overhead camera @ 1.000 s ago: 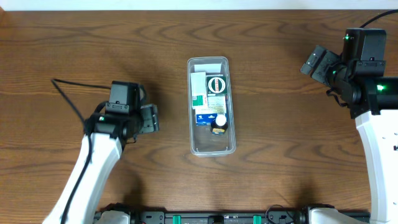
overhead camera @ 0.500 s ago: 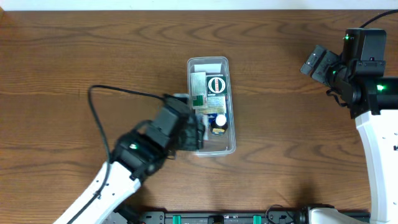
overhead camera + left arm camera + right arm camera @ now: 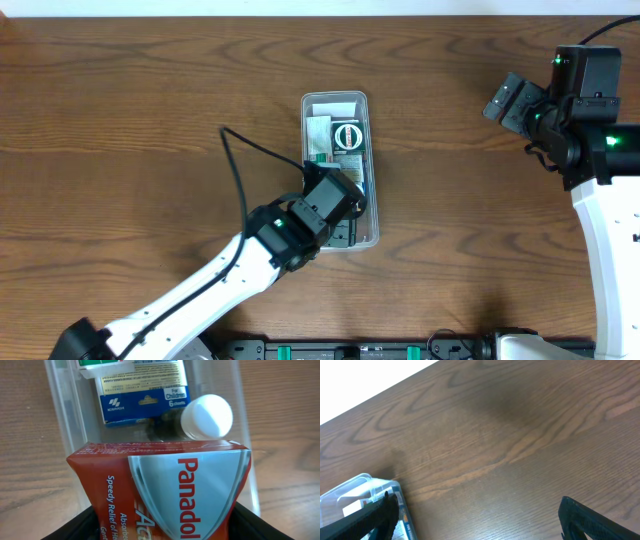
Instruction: Pack container
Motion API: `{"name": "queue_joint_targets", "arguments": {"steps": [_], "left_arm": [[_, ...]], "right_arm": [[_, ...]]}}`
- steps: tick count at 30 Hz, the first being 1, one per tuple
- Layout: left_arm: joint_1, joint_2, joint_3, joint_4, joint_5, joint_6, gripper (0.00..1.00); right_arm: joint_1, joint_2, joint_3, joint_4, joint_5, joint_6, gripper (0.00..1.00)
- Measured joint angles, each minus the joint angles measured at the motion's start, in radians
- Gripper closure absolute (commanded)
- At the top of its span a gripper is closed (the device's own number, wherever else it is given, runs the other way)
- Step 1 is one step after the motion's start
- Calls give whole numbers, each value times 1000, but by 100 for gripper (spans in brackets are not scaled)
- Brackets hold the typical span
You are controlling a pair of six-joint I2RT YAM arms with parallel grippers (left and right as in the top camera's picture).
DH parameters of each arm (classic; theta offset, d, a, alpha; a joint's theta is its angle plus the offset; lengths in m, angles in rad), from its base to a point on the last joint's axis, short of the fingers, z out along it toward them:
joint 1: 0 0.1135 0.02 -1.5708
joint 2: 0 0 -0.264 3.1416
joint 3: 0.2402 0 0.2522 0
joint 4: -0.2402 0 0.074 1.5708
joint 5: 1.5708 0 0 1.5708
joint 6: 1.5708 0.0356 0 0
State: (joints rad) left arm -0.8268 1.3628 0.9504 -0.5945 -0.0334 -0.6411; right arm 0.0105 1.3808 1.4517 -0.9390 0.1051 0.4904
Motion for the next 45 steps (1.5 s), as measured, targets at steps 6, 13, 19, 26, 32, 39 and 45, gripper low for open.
{"name": "queue_joint_targets", "arguments": {"steps": [6,13,19,26,32,39,45], "left_arm": [[-2,52,0,5,-4,-24,32],[-28,58,0,5,-4,-41,23],[-38,58,0,5,-3,-44,9],[-39,16,63,-29,-29,-43,8],[1,-87,150,-154,-156,-35,1],[279,-209,159,-222,-248,76,2],[582,-221,159,-160,-197,302,2]], "right_arm": [[0,0,0,0,0,0,1],[0,0,0,0,0,0,1],[0,0,0,0,0,0,1],[0,0,0,0,0,0,1],[0,0,0,0,0,0,1],[0,0,0,0,0,0,1],[0,0,0,0,0,0,1]]}}
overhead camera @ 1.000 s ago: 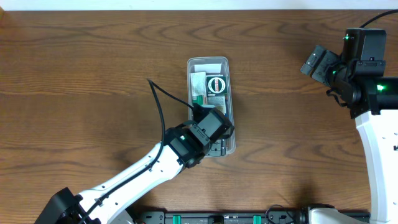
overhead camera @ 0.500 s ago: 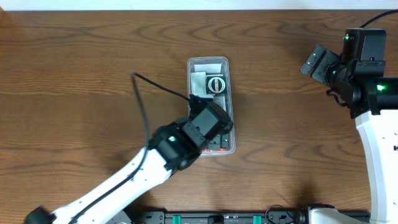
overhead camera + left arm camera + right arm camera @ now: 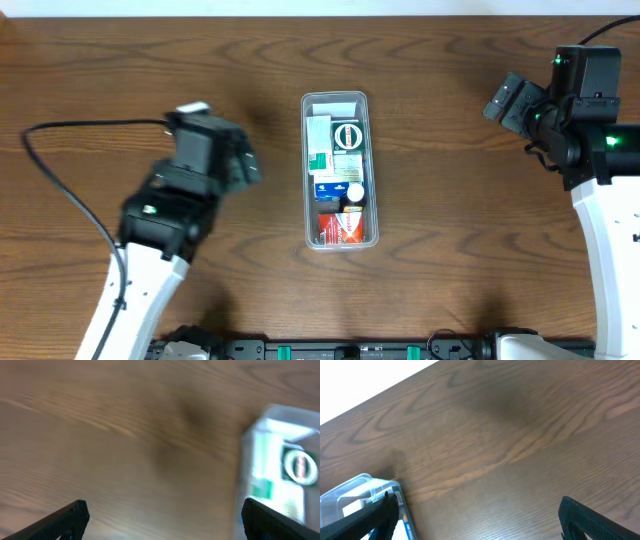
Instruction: Pack container
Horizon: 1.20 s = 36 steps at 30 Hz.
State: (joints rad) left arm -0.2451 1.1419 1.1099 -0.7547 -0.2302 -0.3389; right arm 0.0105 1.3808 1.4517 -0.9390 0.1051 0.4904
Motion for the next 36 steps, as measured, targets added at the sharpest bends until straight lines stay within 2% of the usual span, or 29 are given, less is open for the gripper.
{"name": "queue_joint_targets", "arguments": {"steps": [4,8,36], "left_arm": [[124,1,0,49,46,126,2],[173,1,0,52,68,182,2],[178,1,0,52,90,217,2]], "right_arm": [[0,0,0,0,0,0,1],[0,0,0,0,0,0,1],[0,0,0,0,0,0,1]]}}
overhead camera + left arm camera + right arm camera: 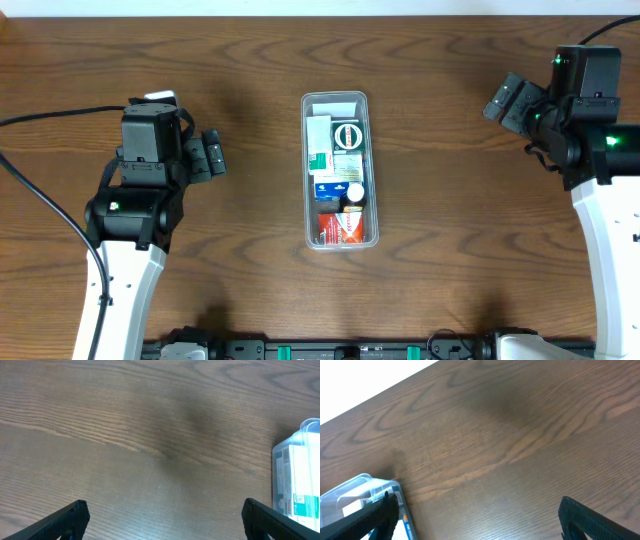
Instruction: Pack container
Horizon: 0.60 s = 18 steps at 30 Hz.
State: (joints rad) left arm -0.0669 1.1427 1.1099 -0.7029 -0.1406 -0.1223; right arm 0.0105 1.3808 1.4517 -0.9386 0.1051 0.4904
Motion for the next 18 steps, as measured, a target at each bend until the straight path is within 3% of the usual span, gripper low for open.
{"name": "queue_joint_targets", "arguments": {"steps": [18], "left_arm": [[0,-73,-1,0,3,0,2]], "right_arm": [[0,0,0,0,0,0,1]]}}
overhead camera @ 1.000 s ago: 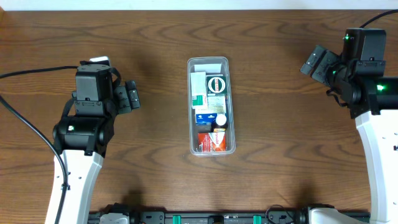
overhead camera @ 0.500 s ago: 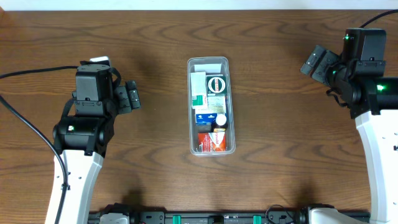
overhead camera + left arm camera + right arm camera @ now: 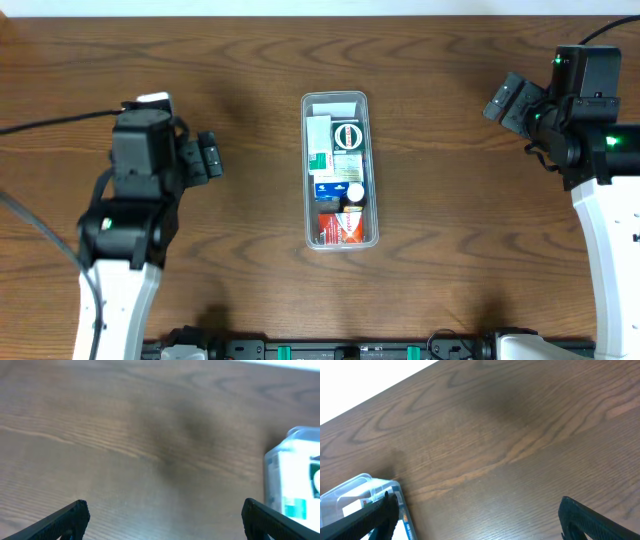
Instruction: Pack container
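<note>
The clear plastic container (image 3: 340, 170) lies lengthwise at the table's middle. It holds a red Panadol box (image 3: 343, 228) at the near end, then a white bottle cap (image 3: 354, 192), a blue box (image 3: 330, 187), a round green tin (image 3: 347, 135) and a green-and-white box (image 3: 320, 145). My left gripper (image 3: 213, 158) hangs open left of the container, with nothing between its fingers (image 3: 70, 517). The container's far corner (image 3: 295, 475) shows at the right of the left wrist view. My right gripper (image 3: 508, 100) is open at the far right, also holding nothing.
Bare brown wooden table (image 3: 460, 220) lies on both sides of the container. The table's far edge (image 3: 380, 390) meets a white surface. A black cable (image 3: 50, 125) runs from the left arm off the left side.
The left arm has shifted slightly, and its wrist view now takes in more of the container's corner. The container, its contents and the right arm are unchanged.
My left gripper was at the container's near end with the red Panadol box between its fingers. Then the box lay in the container and the gripper was open, off to the left. It stood farther left after that and stays there. The right arm never moved.
</note>
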Motion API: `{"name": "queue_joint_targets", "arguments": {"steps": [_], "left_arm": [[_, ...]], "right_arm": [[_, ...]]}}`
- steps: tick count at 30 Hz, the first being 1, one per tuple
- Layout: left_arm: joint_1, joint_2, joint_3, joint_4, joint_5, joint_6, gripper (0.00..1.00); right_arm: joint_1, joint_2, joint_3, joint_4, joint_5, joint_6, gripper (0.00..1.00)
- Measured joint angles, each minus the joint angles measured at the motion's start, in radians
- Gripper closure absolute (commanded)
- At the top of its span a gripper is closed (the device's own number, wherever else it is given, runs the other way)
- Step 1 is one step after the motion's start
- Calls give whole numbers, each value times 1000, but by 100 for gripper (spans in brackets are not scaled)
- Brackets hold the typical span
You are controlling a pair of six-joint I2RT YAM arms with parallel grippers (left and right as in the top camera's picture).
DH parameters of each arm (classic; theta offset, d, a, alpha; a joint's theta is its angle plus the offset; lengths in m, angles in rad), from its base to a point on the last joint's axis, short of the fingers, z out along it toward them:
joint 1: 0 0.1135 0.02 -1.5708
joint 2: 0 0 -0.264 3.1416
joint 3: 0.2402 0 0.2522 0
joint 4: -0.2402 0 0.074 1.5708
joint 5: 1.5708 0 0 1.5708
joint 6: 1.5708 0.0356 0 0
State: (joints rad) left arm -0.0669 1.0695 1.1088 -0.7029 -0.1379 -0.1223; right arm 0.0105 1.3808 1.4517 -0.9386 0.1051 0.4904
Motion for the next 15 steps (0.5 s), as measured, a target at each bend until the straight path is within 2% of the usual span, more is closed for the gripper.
{"name": "queue_joint_targets", "arguments": {"steps": [9,15], "left_arm": [[0,-221,-1,-6,0,0,2],[0,-407,-2,-74,-3,1,2]], "right_arm": [[0,0,0,0,0,0,1],[0,0,0,0,0,0,1]]}}
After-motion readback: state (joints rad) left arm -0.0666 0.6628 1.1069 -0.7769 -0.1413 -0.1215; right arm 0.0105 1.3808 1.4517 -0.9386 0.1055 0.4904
